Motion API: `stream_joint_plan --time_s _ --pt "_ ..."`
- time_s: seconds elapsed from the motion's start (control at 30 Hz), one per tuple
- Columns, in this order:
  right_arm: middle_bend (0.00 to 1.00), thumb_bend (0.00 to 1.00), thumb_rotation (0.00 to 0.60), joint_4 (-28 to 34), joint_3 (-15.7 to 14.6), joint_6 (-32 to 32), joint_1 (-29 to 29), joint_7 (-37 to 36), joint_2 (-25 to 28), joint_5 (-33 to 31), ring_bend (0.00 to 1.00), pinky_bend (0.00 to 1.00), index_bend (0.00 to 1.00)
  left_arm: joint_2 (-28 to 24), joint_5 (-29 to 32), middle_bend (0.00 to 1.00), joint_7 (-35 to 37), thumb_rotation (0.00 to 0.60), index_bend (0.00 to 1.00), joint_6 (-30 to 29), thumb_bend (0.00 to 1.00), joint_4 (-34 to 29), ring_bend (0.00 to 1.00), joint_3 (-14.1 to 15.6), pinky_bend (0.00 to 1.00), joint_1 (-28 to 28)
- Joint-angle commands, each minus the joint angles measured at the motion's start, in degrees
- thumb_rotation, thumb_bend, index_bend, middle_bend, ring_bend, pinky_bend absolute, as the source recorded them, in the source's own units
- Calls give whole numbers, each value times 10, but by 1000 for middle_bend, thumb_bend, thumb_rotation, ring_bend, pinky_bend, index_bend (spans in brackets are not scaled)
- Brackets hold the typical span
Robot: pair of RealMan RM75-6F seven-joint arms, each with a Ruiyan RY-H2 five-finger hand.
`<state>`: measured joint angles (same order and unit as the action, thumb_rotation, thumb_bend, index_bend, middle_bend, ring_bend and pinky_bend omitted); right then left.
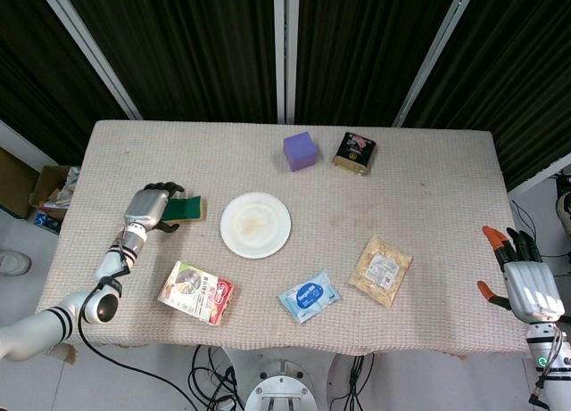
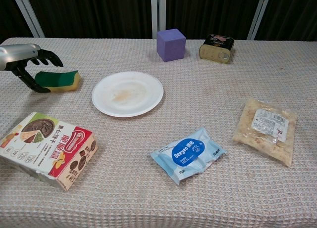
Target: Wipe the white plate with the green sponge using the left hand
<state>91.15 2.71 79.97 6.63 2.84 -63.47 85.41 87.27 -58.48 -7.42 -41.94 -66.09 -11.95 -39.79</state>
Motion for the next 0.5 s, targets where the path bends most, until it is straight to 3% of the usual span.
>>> stream_joint_plan --time_s 0.03,0.5 --pt "124 154 600 0 0 1 0 0 0 0 24 4 8 0 1 168 2 600 224 0 207 -1 162 0 162 -1" --pt "128 154 600 -4 -6 18 -13 -9 0 3 24 4 10 1 3 211 1 600 263 1 237 1 189 5 166 -13"
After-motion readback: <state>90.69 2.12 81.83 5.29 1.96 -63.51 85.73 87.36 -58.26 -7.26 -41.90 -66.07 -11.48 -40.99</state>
